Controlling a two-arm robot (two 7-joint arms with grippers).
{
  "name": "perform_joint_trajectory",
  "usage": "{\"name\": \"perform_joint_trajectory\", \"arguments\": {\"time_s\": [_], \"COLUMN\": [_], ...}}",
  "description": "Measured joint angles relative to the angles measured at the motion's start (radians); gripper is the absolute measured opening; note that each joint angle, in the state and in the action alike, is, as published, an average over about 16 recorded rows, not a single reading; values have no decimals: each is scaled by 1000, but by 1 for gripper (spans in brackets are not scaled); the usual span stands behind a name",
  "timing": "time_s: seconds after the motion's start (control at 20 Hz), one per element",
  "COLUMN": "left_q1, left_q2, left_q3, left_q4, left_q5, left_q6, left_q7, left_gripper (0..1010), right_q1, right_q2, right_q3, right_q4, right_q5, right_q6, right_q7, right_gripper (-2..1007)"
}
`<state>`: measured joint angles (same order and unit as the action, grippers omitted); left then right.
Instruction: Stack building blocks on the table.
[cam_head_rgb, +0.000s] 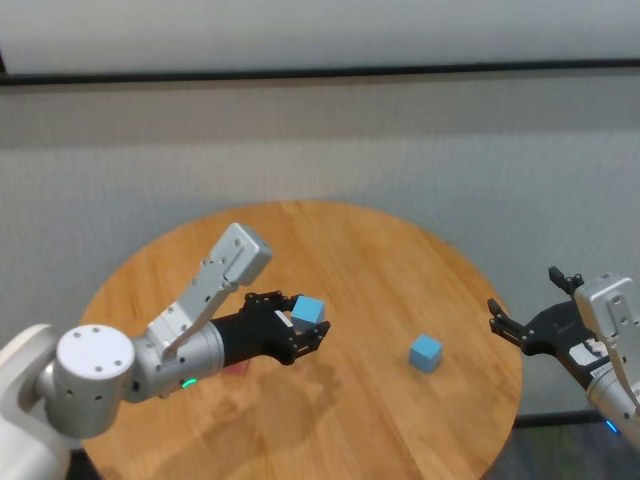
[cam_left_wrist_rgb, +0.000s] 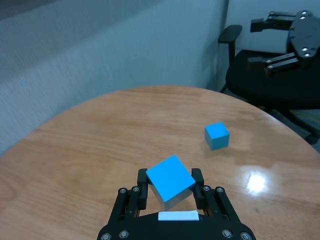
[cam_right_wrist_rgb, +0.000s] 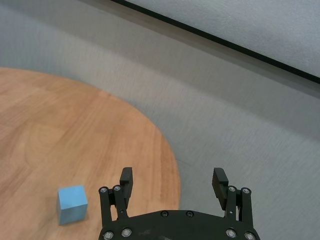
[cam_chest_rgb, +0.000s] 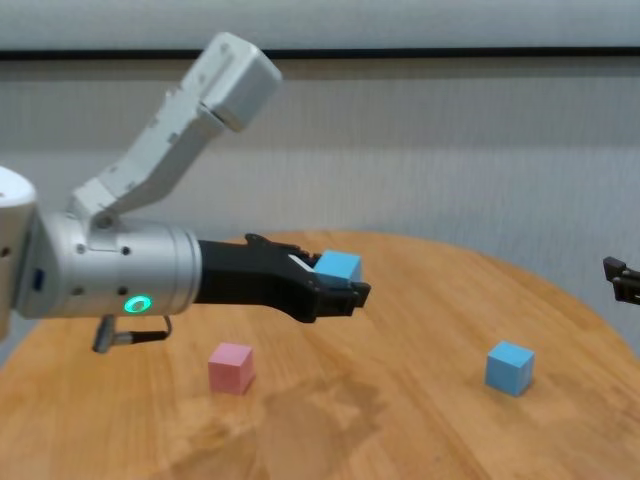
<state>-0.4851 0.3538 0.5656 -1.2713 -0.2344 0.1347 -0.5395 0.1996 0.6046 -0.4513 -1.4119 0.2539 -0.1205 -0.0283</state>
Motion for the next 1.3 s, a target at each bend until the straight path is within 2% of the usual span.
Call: {"name": "perform_joint_trajectory", "arguments": {"time_s": [0.4,0.7,1.3], "left_q1": [-54,-86,-142], "left_q2": [-50,-78,-131], "left_q3": [21,31,46], "left_q4": [104,176,331], "left_q5": [11,19,77], "left_q6": [9,9,-23], "left_q7": [-18,-21,4], "left_gripper": [543,543,543], "right_q1": [0,0,0], "right_q2": [0,0,0], "right_q3": [0,0,0], "right_q4": [0,0,0], "right_q5": [0,0,0], "right_q6": [0,0,0], "right_q7": [0,0,0], "right_gripper": [1000,1001,1001]}}
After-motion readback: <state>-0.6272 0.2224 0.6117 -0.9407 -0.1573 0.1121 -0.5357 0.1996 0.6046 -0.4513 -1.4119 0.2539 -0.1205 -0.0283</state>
